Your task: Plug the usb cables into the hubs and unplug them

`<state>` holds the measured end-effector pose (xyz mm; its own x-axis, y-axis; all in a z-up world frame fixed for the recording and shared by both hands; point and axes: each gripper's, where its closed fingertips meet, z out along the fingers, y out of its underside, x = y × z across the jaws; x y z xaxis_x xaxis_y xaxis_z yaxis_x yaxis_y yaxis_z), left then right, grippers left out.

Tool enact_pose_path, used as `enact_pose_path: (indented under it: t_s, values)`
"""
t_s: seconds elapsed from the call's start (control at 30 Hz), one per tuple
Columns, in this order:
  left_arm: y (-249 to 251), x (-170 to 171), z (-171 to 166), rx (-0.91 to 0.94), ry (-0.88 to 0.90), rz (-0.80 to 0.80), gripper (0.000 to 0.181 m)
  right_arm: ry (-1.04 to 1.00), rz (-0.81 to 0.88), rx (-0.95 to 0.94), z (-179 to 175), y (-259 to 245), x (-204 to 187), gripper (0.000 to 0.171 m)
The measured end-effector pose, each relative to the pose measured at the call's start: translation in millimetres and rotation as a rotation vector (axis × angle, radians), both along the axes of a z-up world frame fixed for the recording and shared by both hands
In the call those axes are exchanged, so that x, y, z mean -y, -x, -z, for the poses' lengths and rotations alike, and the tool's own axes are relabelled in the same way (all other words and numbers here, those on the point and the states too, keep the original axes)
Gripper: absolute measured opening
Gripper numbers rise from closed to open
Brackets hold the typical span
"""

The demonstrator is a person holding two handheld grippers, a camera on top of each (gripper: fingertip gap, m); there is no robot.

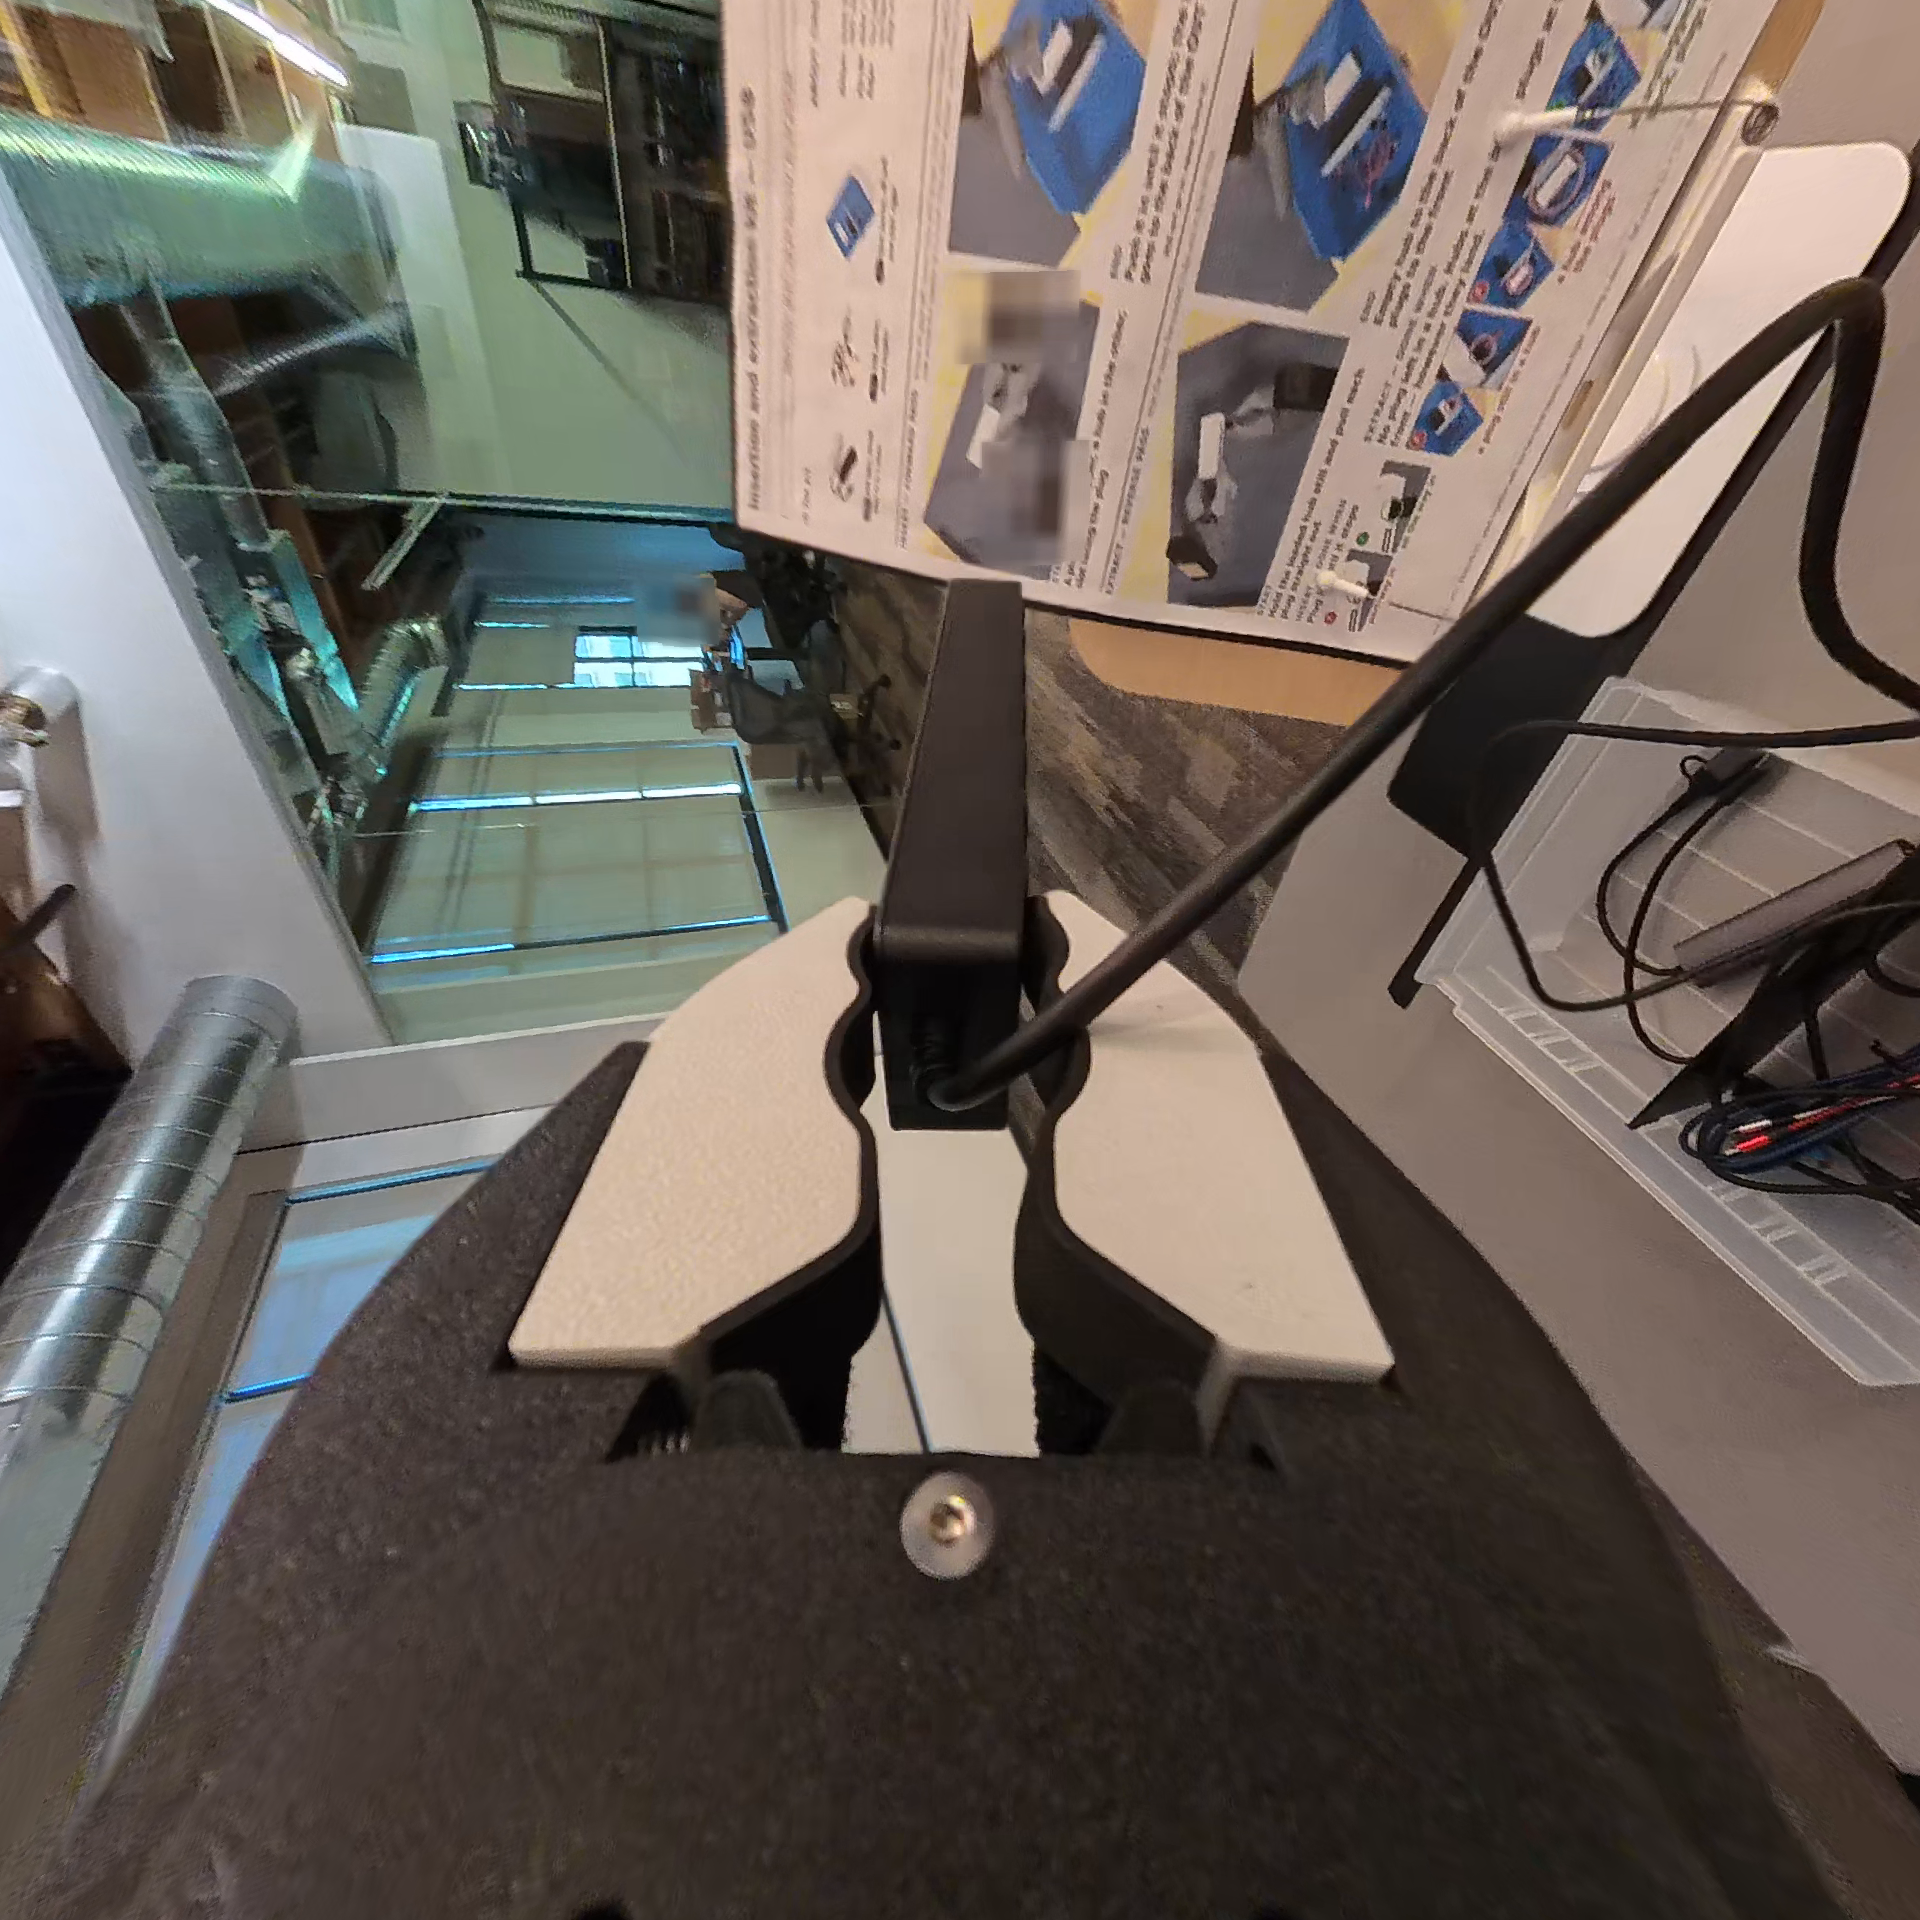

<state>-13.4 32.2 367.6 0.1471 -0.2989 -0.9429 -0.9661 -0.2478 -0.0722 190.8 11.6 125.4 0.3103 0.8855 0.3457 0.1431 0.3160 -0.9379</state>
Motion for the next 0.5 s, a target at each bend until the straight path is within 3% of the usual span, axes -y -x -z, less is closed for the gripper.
enact_pose_path:
  t_s: [0.13, 0.27, 0.4, 0.5]
  values:
    - [-30.6, 20.5, -15.4, -0.043, -0.018, 0.038, 0.026, -0.044, -0.063, -0.146, -10.4, 56.9, 26.6, 0.062]
    - [-61.9, 47.3, -15.2, -0.055, -0.010, 0.097, 0.026, -0.081, -0.027, -0.178, 6.0, 96.2, 38.5, 0.062]
    - [-78.5, 77.0, -16.4, -0.069, -0.030, 0.146, 0.026, -0.214, 0.078, -0.213, 9.5, 119.1, 45.7, 0.062]
    - [-82.5, 93.6, -18.2, -0.046, -0.044, 0.175, 0.026, -0.310, 0.208, -0.309, -11.8, 122.6, 42.8, 0.057]
